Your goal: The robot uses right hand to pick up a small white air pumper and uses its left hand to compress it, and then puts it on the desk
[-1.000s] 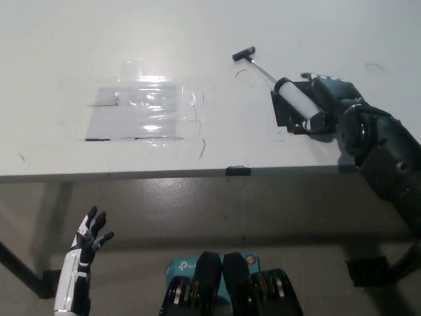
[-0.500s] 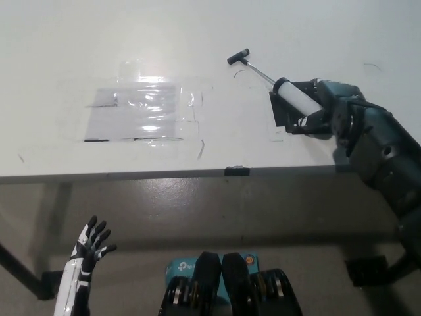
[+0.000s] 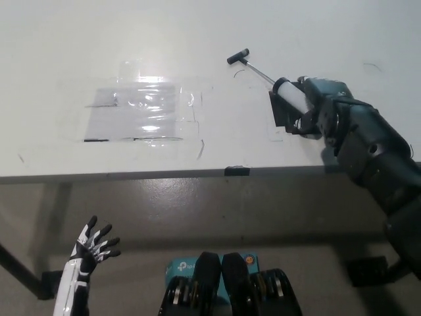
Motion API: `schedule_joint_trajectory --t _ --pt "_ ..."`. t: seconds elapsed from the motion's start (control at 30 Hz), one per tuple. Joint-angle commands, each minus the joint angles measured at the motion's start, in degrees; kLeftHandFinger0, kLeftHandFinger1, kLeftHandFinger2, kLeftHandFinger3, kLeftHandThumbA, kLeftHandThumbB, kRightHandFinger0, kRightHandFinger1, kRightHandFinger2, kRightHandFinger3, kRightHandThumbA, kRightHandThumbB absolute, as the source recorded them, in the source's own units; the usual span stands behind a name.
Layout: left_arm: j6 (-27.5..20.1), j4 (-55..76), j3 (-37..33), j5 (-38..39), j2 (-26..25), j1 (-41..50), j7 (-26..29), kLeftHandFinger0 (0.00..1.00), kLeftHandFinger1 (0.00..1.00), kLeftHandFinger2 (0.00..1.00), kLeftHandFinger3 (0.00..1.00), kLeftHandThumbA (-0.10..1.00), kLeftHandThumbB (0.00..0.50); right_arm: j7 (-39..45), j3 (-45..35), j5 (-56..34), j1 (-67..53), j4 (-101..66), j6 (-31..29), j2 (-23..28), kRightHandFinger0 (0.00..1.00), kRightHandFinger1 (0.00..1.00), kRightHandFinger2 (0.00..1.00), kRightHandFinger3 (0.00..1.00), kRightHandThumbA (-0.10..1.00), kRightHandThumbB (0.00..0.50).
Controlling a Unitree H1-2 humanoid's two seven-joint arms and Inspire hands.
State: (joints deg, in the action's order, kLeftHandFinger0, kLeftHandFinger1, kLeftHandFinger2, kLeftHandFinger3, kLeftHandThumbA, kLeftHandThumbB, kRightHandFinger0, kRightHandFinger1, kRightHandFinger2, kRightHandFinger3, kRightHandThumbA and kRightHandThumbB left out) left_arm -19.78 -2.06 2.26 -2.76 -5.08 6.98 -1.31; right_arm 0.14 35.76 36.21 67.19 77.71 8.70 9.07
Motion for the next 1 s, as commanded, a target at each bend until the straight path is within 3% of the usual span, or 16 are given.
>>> schedule_joint_trajectory --t 0.0,0.03,0.07,0.1,0.13,0.17,0.2,0.43,0.5,0.53,0.63,0.73,0.77,0.87,0.9,0.97 --pt "-2.91 1.36 0.19 1.01 -0.89 -0.7 -0.33 0.7 0.75 0.85 1.0 1.0 0.0 -10.09 3.57 4.6 -0.14 1.56 -1.59 -1.1 0.06 0.18 0.37 0.56 -0.1 0.311" --pt "-2.2 1.83 0.34 1.46 -0.96 -0.69 -0.43 0.71 0.73 0.83 1.0 1.0 0.0 -8.63 3.54 4.07 -0.94 2.33 -0.88 -1.45 0.18 0.32 0.49 0.64 -0.1 0.282" --pt "-1.79 2.14 0.41 1.71 -0.98 -0.65 -0.49 0.71 0.73 0.83 1.0 1.0 0.0 -7.92 3.71 3.79 -1.42 2.8 -0.43 -1.64 0.2 0.33 0.5 0.65 -0.1 0.281" --pt "-1.72 2.42 0.55 1.82 -1.01 -0.65 -0.45 0.7 0.72 0.81 1.0 1.0 0.001 -8.19 3.74 3.46 -2.54 3.3 -0.44 -1.63 0.43 0.55 0.69 0.7 -0.1 0.287" --pt "-1.65 2.49 0.59 1.86 -1.02 -0.64 -0.45 0.69 0.71 0.81 1.0 1.0 0.005 -8.1 3.67 3.29 -2.8 3.45 -0.5 -1.59 0.46 0.57 0.72 0.74 -0.1 0.274" --pt "-1.4 2.71 0.77 2.27 -1.17 -0.5 -0.58 0.69 0.71 0.8 1.0 1.0 0.017 -7.72 3.68 3.12 -3.46 3.85 -0.52 -1.63 0.46 0.56 0.71 0.83 -0.1 0.254" --pt "-1.36 2.65 0.93 2.87 -1.46 -0.44 -0.91 0.67 0.69 0.78 1.0 1.0 0.03 -7.25 3.48 2.86 -4.26 4.24 -0.4 -1.77 0.35 0.46 0.63 0.87 -0.1 0.243" --pt "-1.6 1.77 0.56 3.42 -2.24 -1.12 -1.37 0.63 0.63 0.71 1.0 1.0 0.037 -11.6 0.97 1.0 -7.36 4.14 -3.9 -1.31 0.45 0.58 0.66 0.67 -0.1 0.26" --pt "-1.65 1.56 0.56 3.95 -2.36 -1.17 -1.54 0.63 0.62 0.7 1.0 1.0 0.028 -12.34 0.67 1.06 -7.75 4.13 -4.39 -1.05 0.4 0.52 0.63 0.73 -0.1 0.24" --pt "-1.13 1.7 0.51 4.25 -2.36 -1.15 -1.58 0.64 0.62 0.69 1.0 1.0 0.035 -13.04 0.32 0.96 -7.87 4.07 -4.83 -0.9 0.28 0.4 0.54 0.68 -0.1 0.245" --pt "-1.05 1.83 0.45 4.04 -2.2 -1.08 -1.47 0.63 0.62 0.68 1.0 1.0 0.023 -14.38 -0.56 0.7 -7.89 3.72 -6.61 -0.38 0.34 0.46 0.56 0.61 -0.1 0.247" --pt "-1.44 1.82 0.38 3.56 -2.39 -1.18 -1.55 0.62 0.61 0.67 1.0 1.0 0.022 -16.53 -1.95 0.19 -7.63 3.09 -9.02 0.06 0.03 0.16 0.32 0.45 -0.1 0.217" --pt "-1.39 1.88 0.41 3.59 -2.33 -1.26 -1.56 0.61 0.61 0.67 1.0 1.0 0.03 -17.18 -2.29 0.08 -7.42 2.8 -9.9 0.28 0.0 0.08 0.25 0.4 -0.1 0.197" --pt "-1.4 1.89 0.47 3.59 -2.29 -1.26 -1.63 0.61 0.6 0.66 1.0 1.0 0.03 -17.36 -2.57 0.28 -7.39 2.91 -10.2 0.28 0.0 0.07 0.25 0.39 -0.1 0.195" --pt "-1.25 2.11 0.46 3.63 -2.16 -1.19 -1.63 0.61 0.6 0.66 1.0 1.0 0.041 -21.48 -3.2 0.06 -7.47 1.78 -13.41 0.94 0.0 0.0 0.13 0.27 -0.1 0.211" --pt "-1.42 1.99 0.48 3.59 -2.14 -1.24 -1.67 0.61 0.6 0.66 1.0 1.0 0.023 -23.5 -4.24 -0.43 -7.44 0.84 -15.45 1.39 0.03 0.08 0.13 0.2 -0.1 0.175"
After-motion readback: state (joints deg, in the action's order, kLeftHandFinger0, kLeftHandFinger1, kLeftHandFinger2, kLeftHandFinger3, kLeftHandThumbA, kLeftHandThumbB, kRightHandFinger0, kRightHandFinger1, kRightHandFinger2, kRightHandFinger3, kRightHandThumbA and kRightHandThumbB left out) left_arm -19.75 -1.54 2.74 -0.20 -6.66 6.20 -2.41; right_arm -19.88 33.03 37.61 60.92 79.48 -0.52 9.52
